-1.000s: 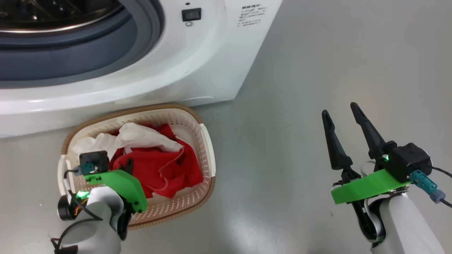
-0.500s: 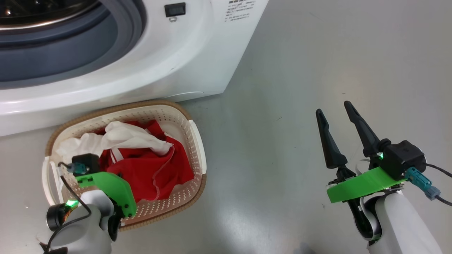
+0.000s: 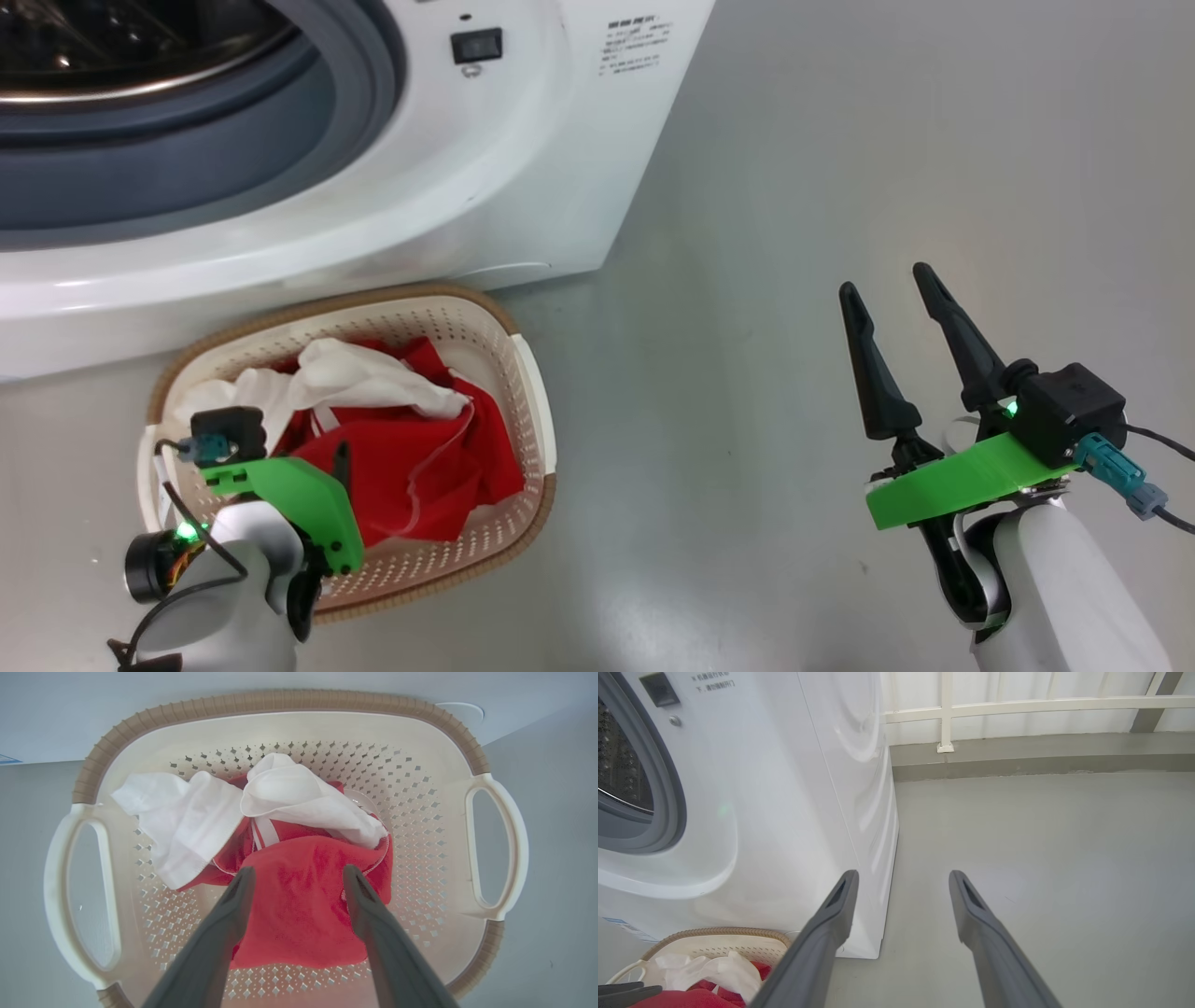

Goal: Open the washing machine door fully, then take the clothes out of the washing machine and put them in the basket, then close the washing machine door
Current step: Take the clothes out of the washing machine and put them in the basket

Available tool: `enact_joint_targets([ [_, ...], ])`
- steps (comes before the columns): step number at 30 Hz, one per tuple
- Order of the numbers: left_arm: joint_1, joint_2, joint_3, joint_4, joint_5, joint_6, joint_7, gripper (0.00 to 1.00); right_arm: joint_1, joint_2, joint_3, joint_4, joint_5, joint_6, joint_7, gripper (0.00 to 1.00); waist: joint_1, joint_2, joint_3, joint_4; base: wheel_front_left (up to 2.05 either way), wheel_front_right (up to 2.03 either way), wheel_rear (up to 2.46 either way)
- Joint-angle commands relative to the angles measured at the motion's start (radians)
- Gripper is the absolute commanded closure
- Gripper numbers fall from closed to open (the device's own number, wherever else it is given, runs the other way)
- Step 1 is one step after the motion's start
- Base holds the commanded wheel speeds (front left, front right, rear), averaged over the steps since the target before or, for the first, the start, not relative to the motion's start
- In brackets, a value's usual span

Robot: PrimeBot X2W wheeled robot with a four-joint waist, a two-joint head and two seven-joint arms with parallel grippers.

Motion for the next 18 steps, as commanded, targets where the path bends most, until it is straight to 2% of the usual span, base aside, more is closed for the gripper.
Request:
enact_joint_targets([
  [1, 0.003, 0.030, 0.016, -0.007, -0.006, -0.010, -0.016, 0.00, 0.012, -0.006, 0.018, -0.016, -0.006, 0.006, -0.006, 0.00, 0.0000, -0.0001, -0.019, 0.013, 0.00, 0.00, 0.00],
  [10, 0.021, 0.011, 0.009, -0.028, -0.016, -0.034, -0.127, 0.00, 0.029, -0.006, 0.008, -0.003, -0.017, 0.006, -0.006, 0.00, 0.0000, -0.0001, -0.087, 0.047, 0.00, 0.00, 0.00],
  [12, 0.032, 0.007, 0.005, -0.067, -0.015, -0.048, -0.161, 0.00, 0.038, -0.006, 0.001, 0.000, -0.023, 0.006, -0.006, 0.00, 0.0000, -0.0001, -0.114, 0.059, 0.00, 0.00, 0.00],
  [18, 0.075, 0.002, 0.007, -0.161, -0.009, -0.057, -0.178, 0.00, 0.054, -0.006, -0.020, 0.005, -0.032, 0.006, -0.006, 0.00, 0.0000, -0.0001, -0.164, 0.078, 0.00, 0.00, 0.00],
])
